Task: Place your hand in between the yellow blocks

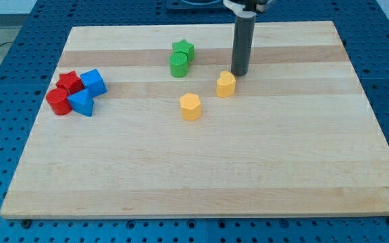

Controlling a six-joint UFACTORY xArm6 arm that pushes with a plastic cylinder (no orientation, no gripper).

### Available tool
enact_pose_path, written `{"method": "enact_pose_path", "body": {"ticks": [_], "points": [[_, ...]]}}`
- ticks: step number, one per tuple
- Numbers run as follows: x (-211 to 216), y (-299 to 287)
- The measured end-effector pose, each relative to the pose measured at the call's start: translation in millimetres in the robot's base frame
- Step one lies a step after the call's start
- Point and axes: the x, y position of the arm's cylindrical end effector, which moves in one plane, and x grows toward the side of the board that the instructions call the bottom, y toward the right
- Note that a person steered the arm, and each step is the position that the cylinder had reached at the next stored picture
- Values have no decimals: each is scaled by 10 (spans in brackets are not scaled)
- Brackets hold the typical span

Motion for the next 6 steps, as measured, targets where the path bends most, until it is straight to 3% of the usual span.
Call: {"method": "enact_pose_path", "body": {"ticks": [2, 4, 5, 6], "points": [[418, -371], [24, -338], [29, -748], [381, -908]]}}
